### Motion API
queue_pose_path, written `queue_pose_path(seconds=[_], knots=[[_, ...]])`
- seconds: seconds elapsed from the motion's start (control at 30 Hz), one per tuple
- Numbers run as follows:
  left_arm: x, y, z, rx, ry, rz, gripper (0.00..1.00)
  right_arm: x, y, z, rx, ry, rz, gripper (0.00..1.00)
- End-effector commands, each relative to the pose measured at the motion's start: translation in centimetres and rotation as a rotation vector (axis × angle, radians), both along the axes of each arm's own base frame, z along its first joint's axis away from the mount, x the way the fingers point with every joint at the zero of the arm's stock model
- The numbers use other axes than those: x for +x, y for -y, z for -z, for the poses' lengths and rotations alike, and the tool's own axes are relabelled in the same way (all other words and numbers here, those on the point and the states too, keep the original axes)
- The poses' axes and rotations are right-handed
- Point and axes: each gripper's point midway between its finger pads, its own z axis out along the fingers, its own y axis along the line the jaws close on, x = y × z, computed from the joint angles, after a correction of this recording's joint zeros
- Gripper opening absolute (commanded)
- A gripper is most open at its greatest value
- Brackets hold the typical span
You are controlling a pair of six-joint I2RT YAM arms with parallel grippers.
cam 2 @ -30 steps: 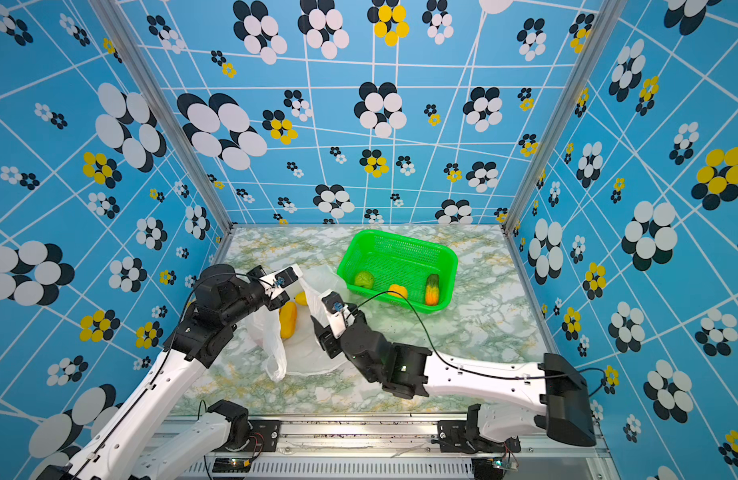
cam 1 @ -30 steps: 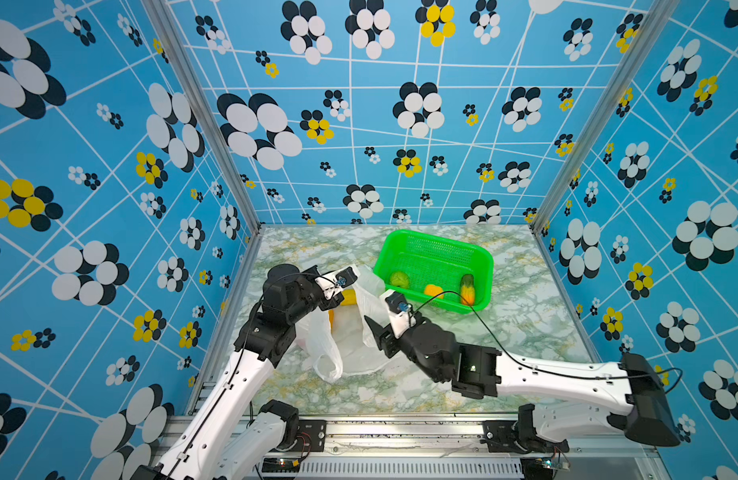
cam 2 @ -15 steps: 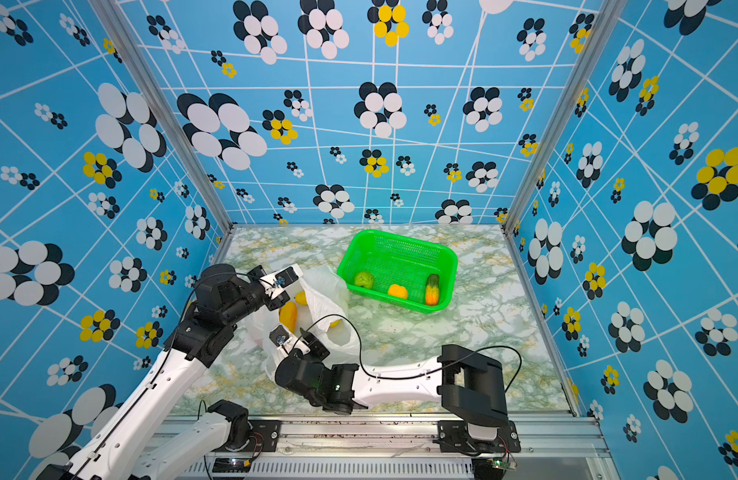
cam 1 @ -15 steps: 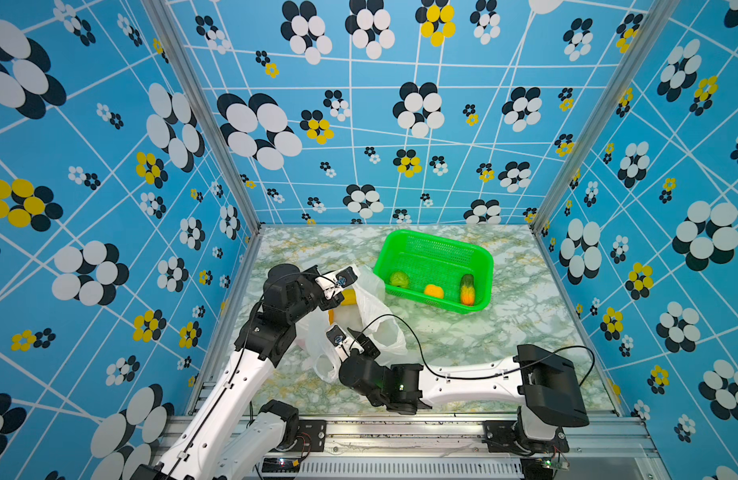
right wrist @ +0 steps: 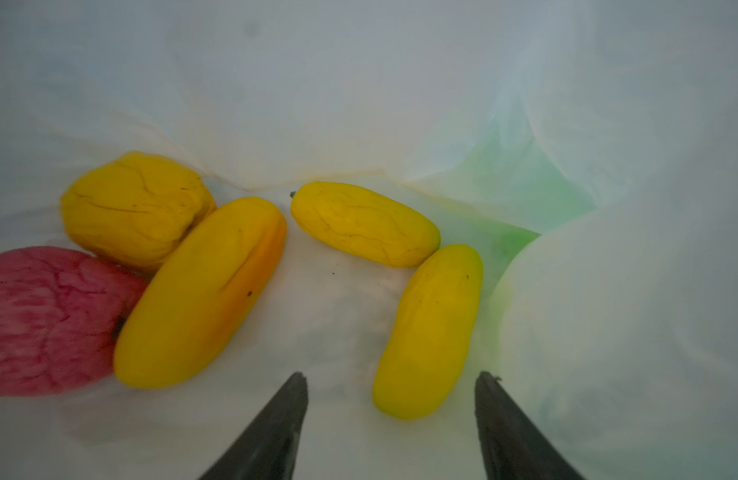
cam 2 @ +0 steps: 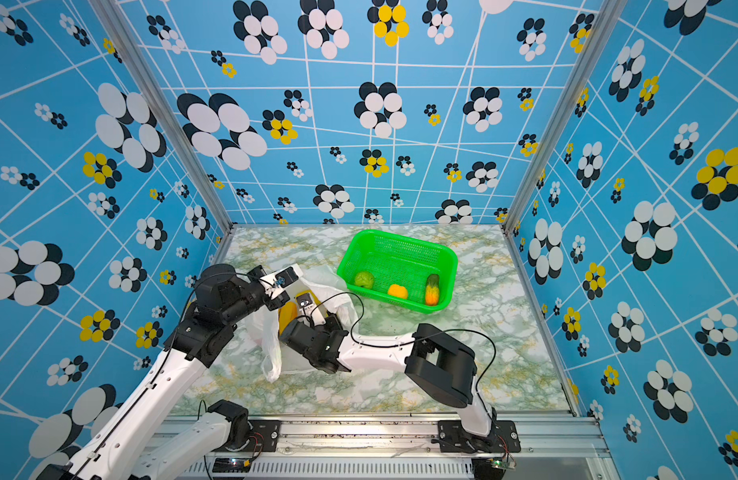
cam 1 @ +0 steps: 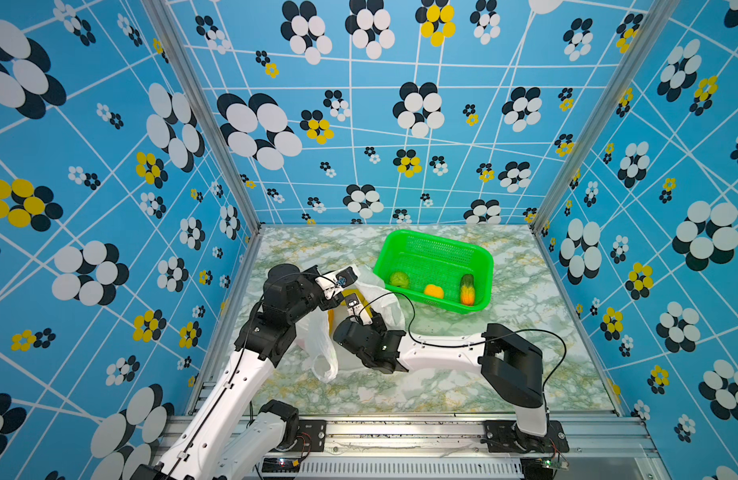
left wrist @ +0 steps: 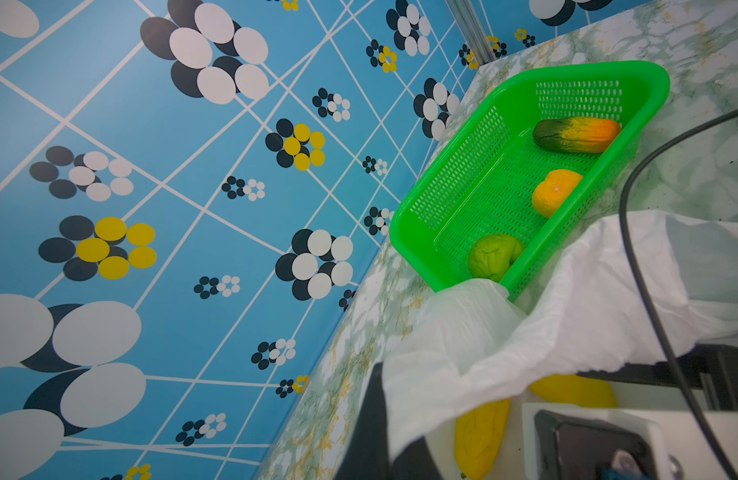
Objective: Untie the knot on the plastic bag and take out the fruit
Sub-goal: 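Move the open right gripper back into the bag above the fruit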
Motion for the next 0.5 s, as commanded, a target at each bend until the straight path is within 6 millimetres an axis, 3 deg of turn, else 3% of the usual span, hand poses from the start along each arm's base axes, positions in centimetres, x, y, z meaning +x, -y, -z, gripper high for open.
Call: queue_pose_path(seconds=[0.0, 0.33, 0.47], knots=[[-0.4, 0.1, 0.2, 0.002, -0.009, 0.008, 0.0, 0.3, 0.7, 1.9, -0.024, -0.066, 0.039, 0.74], [-0.4, 0.1, 0.1, -0.003, -0.006, 0.01, 0.0, 3.6, 2.1, 7.4, 0.005, -0.307, 0.109, 0.87], [-0.5, 0.1, 0.1, -0.002, -0.003, 0.013, 0.0, 5.1, 2.8, 11.0, 0.016, -0.413, 0.14, 0.92]])
